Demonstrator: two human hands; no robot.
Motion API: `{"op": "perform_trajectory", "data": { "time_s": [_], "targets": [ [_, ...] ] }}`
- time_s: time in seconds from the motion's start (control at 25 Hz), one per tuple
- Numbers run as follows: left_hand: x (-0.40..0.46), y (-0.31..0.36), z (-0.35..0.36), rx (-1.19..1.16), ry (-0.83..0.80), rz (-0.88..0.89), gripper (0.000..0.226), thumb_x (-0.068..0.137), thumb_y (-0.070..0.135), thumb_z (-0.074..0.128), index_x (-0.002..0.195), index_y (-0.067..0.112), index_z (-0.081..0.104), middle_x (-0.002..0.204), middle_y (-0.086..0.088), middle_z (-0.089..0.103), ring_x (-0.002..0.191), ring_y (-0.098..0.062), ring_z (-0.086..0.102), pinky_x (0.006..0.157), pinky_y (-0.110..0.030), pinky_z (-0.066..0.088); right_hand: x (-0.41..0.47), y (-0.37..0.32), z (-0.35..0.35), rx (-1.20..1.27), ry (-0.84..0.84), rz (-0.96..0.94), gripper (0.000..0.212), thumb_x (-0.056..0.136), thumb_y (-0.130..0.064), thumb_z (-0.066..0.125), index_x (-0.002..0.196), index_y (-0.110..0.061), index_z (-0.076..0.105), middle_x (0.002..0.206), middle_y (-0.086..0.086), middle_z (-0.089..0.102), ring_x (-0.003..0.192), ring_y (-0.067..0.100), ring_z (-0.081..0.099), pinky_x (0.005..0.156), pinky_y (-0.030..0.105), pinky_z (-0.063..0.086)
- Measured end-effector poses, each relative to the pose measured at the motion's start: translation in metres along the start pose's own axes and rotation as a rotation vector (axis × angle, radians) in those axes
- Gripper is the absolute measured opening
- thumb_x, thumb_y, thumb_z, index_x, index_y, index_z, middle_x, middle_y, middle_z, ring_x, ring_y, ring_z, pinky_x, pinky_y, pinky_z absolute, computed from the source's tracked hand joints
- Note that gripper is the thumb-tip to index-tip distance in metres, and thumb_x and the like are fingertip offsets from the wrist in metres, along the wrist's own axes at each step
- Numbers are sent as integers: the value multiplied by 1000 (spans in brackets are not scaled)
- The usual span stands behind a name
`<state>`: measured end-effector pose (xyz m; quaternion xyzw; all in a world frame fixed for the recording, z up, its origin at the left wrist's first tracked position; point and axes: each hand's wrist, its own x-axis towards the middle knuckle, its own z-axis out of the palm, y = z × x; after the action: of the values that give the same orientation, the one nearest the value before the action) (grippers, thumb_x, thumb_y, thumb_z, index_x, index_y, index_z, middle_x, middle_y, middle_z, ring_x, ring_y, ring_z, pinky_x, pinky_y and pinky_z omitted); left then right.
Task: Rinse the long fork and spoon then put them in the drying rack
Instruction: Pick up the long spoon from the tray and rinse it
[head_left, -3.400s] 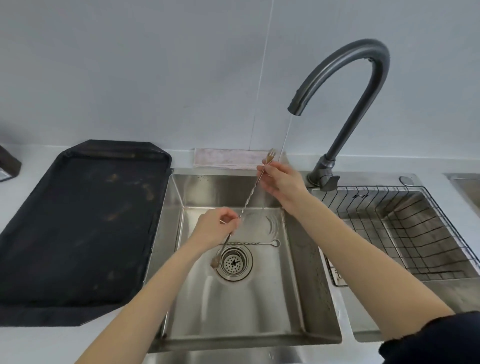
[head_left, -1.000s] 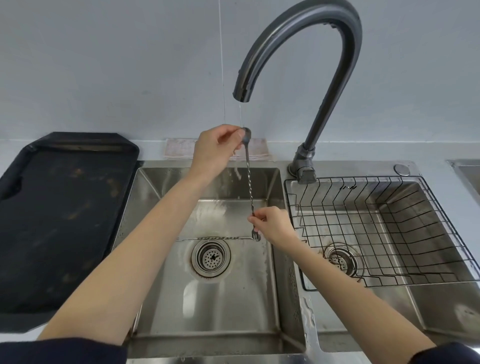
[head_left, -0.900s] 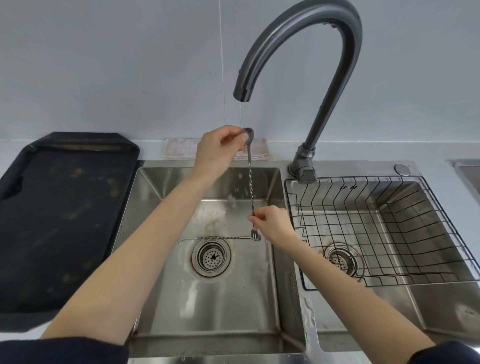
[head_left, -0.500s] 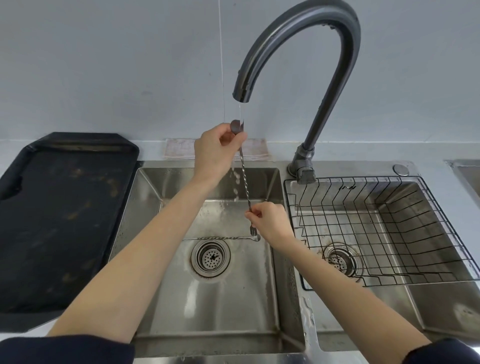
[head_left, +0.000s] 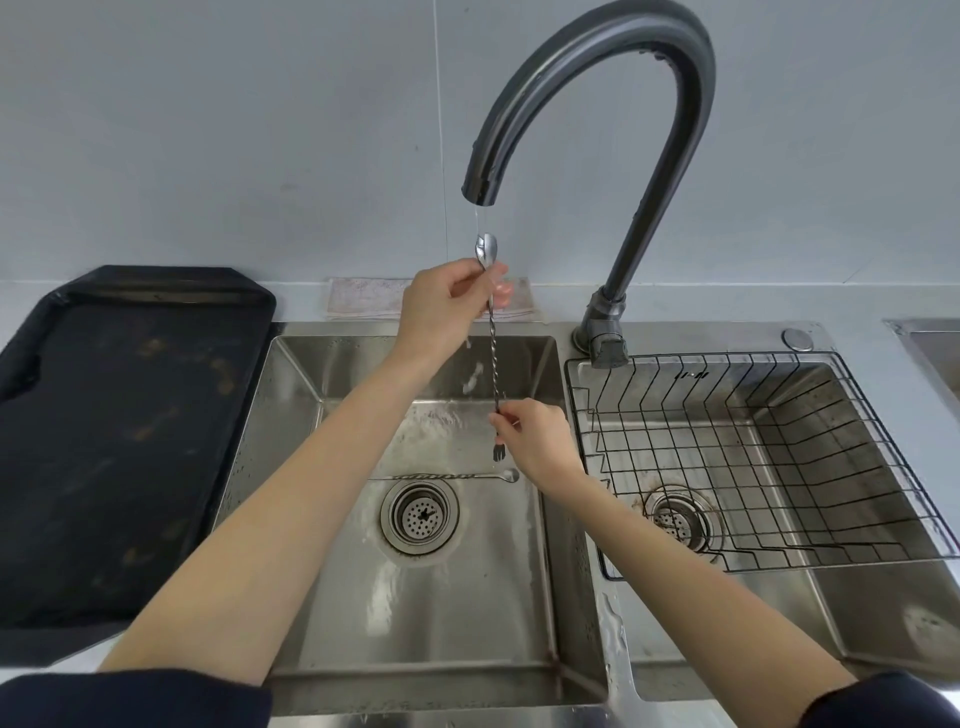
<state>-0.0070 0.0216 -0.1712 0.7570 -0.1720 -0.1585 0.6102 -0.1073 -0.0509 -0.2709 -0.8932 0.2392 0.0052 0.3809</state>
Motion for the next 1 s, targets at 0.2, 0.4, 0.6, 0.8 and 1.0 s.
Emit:
{"op": "perform_trajectory", "data": {
  "time_s": [0.2,0.4,0.6,0.8,1.0],
  "targets": [
    [4,1,-4,-34,28,-32,28,92,31,49,79,15,68,73,5,68,70,-10,68,86,-26,54,1,2,0,29,13,11,22,93,-22,53,88,-7,68,83,14,74,78,26,70,75,38,57],
    [6,2,-6,46,-15,8,21,91,16,50,104,6,64,88,-1,67,72,2,63,76,-14,50,26,-19,-9,38,11,-19,25,93,-26,52,92,-8,69,86,14,73,75,25,66,76,47,58],
    [8,-13,-12,46,-24,-17,19,87,16,56,99,8,68,89,-1,68,61,14,61,73,-7,48,48,-50,-23,43,81,-91,32,93,-27,50,63,-19,58,78,13,70,72,27,59,68,37,48],
    [11,-9,-12,92,18,31,22,87,24,56,94,11,72,85,3,70,65,12,61,66,-1,46,57,-64,-29,90,123,-137,28,94,-23,47,90,-4,67,86,17,74,85,30,67,78,40,53],
    [11,-1,-15,-32,20,14,23,90,19,52,100,6,69,89,-1,69,73,0,65,79,-15,51,54,-52,-23,82,112,-143,28,93,-24,50,84,-3,66,82,16,74,81,32,67,77,42,55]
  ]
}}
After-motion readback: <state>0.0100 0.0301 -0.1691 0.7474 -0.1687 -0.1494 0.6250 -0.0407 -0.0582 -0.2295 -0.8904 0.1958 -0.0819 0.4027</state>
